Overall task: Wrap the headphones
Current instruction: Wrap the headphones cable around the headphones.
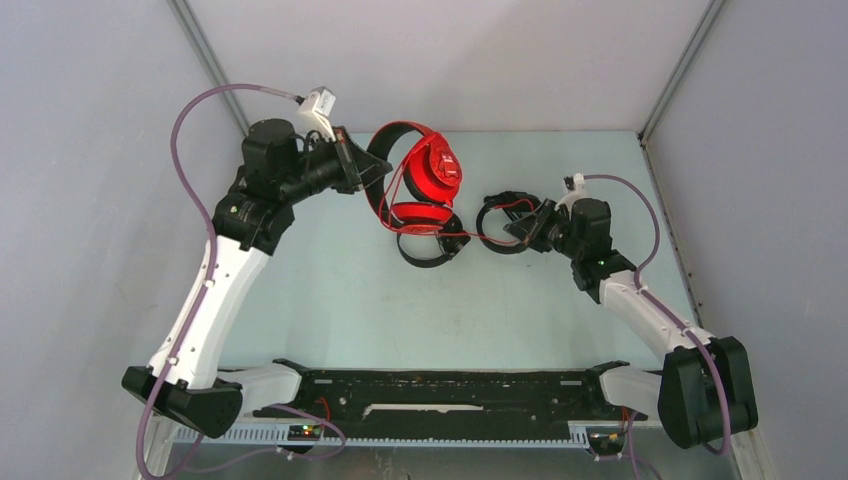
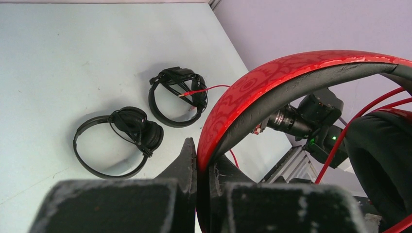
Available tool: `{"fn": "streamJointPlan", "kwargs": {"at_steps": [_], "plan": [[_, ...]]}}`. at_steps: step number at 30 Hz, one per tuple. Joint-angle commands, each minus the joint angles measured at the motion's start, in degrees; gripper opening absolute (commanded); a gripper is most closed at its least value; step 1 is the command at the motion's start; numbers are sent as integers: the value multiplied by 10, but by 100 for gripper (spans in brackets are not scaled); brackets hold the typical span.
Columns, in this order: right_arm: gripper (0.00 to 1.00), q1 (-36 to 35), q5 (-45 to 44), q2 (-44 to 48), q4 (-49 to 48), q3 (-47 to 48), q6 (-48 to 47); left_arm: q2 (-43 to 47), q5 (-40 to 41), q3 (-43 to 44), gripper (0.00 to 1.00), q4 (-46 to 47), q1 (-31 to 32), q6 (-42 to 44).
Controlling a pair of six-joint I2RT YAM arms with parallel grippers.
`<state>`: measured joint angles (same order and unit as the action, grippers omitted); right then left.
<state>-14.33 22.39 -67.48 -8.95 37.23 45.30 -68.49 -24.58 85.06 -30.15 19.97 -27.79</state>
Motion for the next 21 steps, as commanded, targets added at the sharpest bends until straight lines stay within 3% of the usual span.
{"fn": "streamJointPlan", "kwargs": {"at_steps": [1,21], "plan": [[0,7,-29,11,-6,19,-23,4,-21,53,0,33,-4,-40],[0,7,-46,35,29,-3,-48,26,208,77,0,4,-4,-74]]}}
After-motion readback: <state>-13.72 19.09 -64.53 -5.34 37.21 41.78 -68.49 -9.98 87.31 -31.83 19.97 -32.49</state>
